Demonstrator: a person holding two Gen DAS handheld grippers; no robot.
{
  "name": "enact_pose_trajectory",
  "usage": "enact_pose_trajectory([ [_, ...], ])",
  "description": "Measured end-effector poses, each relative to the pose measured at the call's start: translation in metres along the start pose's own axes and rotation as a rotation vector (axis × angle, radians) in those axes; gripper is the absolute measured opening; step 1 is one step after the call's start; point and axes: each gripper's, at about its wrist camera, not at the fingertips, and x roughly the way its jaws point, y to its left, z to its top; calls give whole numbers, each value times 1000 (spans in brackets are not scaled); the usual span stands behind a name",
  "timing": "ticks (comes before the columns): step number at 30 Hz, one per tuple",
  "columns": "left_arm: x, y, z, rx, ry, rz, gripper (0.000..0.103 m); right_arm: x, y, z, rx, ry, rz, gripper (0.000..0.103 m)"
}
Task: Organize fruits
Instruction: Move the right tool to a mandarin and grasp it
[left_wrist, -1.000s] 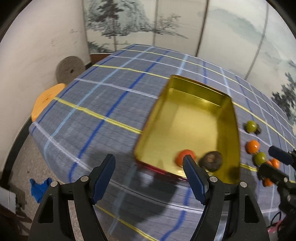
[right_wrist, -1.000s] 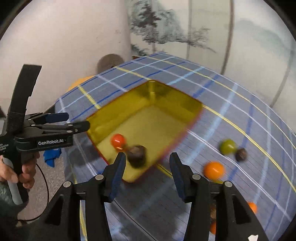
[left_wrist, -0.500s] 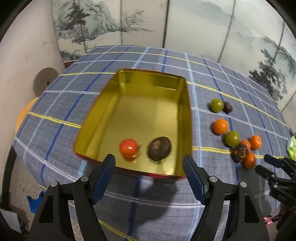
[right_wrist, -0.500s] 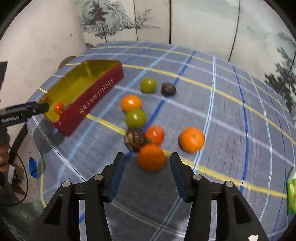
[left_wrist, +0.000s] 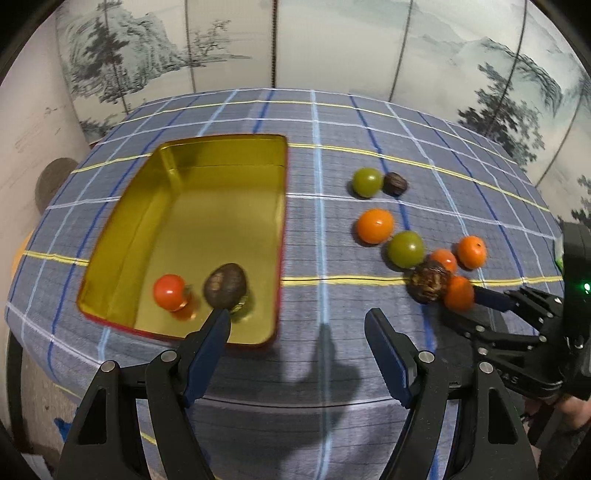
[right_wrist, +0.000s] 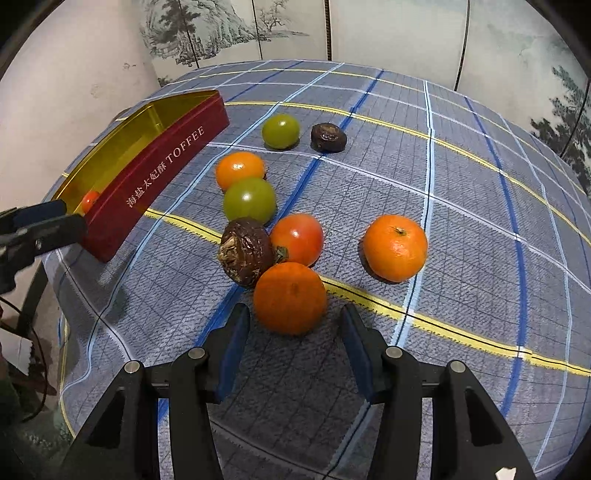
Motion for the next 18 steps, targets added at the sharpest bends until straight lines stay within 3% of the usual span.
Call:
enact_pose_trajectory([
  [5, 6, -12, -3, 24, 14, -8, 76, 2, -1, 3, 1, -13, 2, 47],
  [11, 8, -18, -3, 39, 8, -5, 76, 3, 2, 4, -8, -25, 8, 36],
  [18, 7, -27, -2, 58, 5, -12, 76, 1, 3, 2, -14, -26, 2, 35],
])
